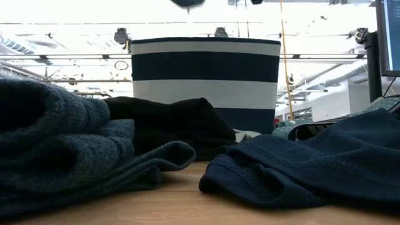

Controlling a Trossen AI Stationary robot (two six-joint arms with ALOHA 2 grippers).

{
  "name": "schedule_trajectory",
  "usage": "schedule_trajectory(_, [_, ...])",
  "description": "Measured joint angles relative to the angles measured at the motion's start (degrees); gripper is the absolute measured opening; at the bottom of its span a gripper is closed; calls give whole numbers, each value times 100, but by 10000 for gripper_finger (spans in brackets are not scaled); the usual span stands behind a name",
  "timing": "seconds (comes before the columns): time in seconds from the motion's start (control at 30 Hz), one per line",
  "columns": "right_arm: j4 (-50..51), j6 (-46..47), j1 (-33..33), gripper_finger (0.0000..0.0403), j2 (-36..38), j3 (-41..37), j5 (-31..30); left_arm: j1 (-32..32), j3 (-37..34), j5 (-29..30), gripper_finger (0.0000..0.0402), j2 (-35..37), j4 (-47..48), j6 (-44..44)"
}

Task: Pick & Place Cloths
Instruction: Put the blue sock into the transparent container

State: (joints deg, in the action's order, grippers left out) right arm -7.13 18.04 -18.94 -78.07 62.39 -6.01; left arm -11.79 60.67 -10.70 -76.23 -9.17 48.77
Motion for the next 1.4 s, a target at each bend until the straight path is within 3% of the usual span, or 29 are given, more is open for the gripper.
schedule_trajectory(0.17, [235, 2, -79, 140, 189, 2, 1, -273, -1, 112, 4, 469, 640, 152])
schedule_trajectory(0.37, [433, -49, -102, 128, 465, 2, 1, -864, -3, 341, 4, 1012, 1849, 1040])
schedule_trajectory(0.5, [654, -169, -100, 102, 611, 2, -5, -1301, -3, 479, 4, 1308, 2398, 1956])
schedule_trajectory(0.77, [736, -717, -100, 6, 664, 2, 5, -2262, -3, 523, 4, 1695, 3255, 3669])
schedule_trajectory(1.2, [741, -997, -43, 1, 696, 2, -5, -3762, -3, 472, 4, 1712, 4028, 6198])
schedule_trajectory(1.4, [742, -1023, 61, 1, 694, 2, -3, -4132, -3, 511, 4, 1699, 4618, 6994])
